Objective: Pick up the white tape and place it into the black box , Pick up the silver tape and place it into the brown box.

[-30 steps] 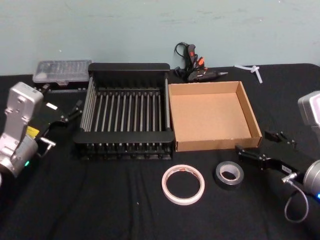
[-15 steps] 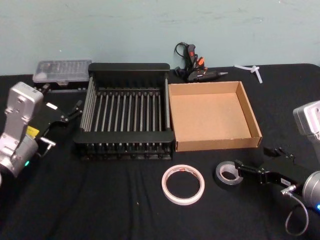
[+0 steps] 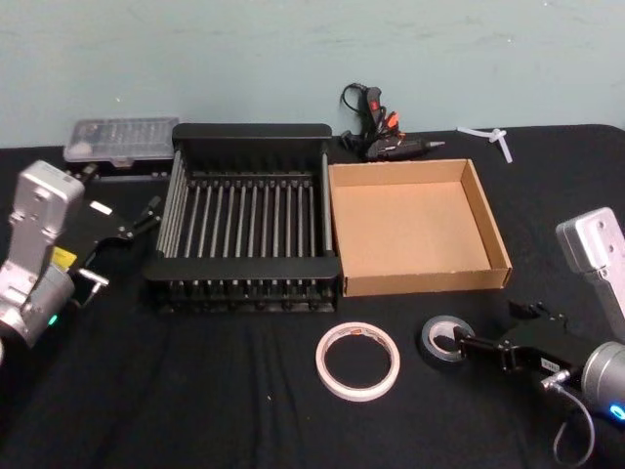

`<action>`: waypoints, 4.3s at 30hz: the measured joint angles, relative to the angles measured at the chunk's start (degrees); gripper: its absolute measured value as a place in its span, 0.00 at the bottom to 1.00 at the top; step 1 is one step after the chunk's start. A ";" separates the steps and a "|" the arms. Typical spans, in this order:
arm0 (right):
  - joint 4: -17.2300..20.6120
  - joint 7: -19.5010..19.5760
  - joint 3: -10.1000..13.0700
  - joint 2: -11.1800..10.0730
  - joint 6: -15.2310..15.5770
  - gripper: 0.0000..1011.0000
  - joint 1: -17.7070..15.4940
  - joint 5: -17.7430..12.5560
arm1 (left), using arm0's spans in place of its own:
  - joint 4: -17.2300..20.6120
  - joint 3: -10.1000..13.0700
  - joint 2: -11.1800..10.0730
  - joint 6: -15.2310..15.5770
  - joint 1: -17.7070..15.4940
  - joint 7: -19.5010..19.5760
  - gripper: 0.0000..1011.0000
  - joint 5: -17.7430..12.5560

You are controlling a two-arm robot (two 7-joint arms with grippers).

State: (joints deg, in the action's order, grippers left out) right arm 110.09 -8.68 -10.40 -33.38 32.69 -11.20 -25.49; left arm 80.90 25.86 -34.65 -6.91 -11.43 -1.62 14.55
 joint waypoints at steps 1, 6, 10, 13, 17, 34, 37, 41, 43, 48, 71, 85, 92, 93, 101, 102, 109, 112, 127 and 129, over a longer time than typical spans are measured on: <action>-0.40 -0.16 -0.10 0.20 0.22 0.99 0.27 0.21 | 0.00 0.00 0.00 0.00 0.00 0.00 0.99 0.00; -1.26 -0.51 -0.25 0.73 0.76 0.99 0.86 0.62 | 0.00 0.00 0.00 0.00 0.00 0.00 0.99 0.00; -2.16 -0.97 -0.43 1.36 1.31 0.99 1.68 1.21 | 0.00 0.00 0.00 0.00 0.00 0.00 0.99 0.00; -2.88 -1.34 -0.61 1.81 1.64 0.99 2.36 1.64 | 0.00 0.00 0.00 0.00 0.00 0.00 0.99 0.00; -3.70 -1.76 -0.91 2.31 1.97 0.99 3.26 2.29 | 0.00 0.00 0.00 0.00 0.00 0.00 0.99 0.00; -6.81 -3.53 -1.54 4.48 3.33 0.99 6.01 4.74 | 0.00 0.00 0.00 0.00 0.00 0.00 0.99 0.00; -7.12 -3.83 -1.47 4.80 3.49 0.99 6.20 5.05 | 0.00 0.00 0.00 0.00 0.00 0.00 0.99 0.00; -7.35 -4.14 -1.37 5.20 3.71 0.99 6.31 5.47 | 0.00 0.00 0.00 0.00 0.00 0.00 0.99 0.00; -7.46 -4.30 -1.26 5.39 3.78 0.99 6.31 5.73 | 0.00 0.00 0.00 0.00 0.00 0.00 0.99 0.00; -7.76 -4.58 -1.01 5.77 3.96 0.99 6.35 6.17 | 0.00 0.00 0.00 0.00 0.00 0.00 0.99 0.00; -7.86 -4.77 -0.91 5.94 4.05 0.87 6.39 6.67 | 0.00 0.00 0.00 0.00 0.00 0.00 0.99 0.00; -7.81 -4.70 -0.92 5.91 4.02 0.43 6.38 6.54 | 0.00 0.00 0.00 0.00 0.00 0.00 0.99 0.00; -7.81 -4.69 -0.92 5.90 4.02 0.22 6.38 6.51 | 0.00 0.00 0.00 0.00 0.00 0.00 0.99 0.00; -7.81 -4.69 -0.92 5.90 4.02 0.20 6.38 6.51 | 0.00 0.00 0.00 0.00 0.00 0.00 0.99 0.00; -7.81 -4.70 -0.92 5.90 4.02 0.18 6.38 6.50 | 0.00 0.00 0.00 0.00 0.00 0.00 0.99 0.00; -7.79 -4.80 -0.77 5.99 3.97 0.18 6.33 6.50 | 0.00 0.00 0.00 0.00 0.00 0.00 0.99 0.00; -7.24 -5.32 0.01 6.38 3.57 0.18 6.03 6.47 | 0.00 0.00 0.00 0.00 0.00 0.00 0.99 0.00; -6.70 -5.57 0.31 6.41 3.47 0.18 5.82 6.35 | 0.00 0.00 0.00 0.00 0.00 0.00 0.99 0.00; -2.03 -6.74 1.89 4.63 2.40 0.18 4.99 5.24 | 0.00 0.00 0.00 0.00 0.00 0.00 0.99 0.00; -1.79 -6.74 1.97 4.45 2.17 0.18 5.13 5.23 | 0.00 0.00 0.00 0.00 0.00 0.00 0.99 0.00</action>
State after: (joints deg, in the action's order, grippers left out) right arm 108.29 -15.41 -8.44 -28.93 34.86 -6.07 -20.26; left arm 80.90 25.86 -34.65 -6.91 -11.43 -1.62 14.55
